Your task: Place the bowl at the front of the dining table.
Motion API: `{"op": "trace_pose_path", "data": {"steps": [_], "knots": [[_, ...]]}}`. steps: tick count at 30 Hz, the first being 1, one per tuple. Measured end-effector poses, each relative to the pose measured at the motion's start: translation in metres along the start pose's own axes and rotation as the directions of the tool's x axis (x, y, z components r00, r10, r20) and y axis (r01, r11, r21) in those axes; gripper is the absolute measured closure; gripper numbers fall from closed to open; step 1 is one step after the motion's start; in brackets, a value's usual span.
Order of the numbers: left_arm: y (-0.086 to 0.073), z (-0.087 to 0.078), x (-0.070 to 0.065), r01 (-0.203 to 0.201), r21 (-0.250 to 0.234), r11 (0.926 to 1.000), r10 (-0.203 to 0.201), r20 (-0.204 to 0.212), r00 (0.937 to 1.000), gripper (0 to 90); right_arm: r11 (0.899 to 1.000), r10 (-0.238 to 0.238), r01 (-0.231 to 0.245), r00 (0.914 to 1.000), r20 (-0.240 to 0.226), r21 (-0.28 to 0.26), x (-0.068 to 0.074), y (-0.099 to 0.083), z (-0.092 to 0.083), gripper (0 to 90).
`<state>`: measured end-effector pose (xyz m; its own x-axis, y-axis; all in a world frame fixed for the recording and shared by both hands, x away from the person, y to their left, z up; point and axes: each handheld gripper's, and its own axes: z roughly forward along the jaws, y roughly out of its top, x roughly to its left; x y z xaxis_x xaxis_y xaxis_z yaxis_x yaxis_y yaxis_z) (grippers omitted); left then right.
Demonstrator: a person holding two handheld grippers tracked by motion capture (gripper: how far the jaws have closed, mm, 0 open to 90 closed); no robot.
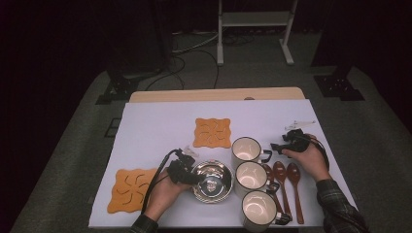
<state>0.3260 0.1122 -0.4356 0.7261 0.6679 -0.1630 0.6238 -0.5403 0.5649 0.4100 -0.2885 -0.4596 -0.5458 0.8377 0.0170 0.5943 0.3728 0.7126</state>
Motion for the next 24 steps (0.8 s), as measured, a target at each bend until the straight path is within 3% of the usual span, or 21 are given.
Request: {"op": "trace_pose_path", "data": {"steps": [24], "knots": [[0.0023,0.0001,0.0005,0.031,0.018,0.9994,-0.03,-0.004,0.9995,73.1,1.0,0.001,-0.001,1.0,0.0,-0.003,-0.0001,-0.0004,0.0,30.8]]}}
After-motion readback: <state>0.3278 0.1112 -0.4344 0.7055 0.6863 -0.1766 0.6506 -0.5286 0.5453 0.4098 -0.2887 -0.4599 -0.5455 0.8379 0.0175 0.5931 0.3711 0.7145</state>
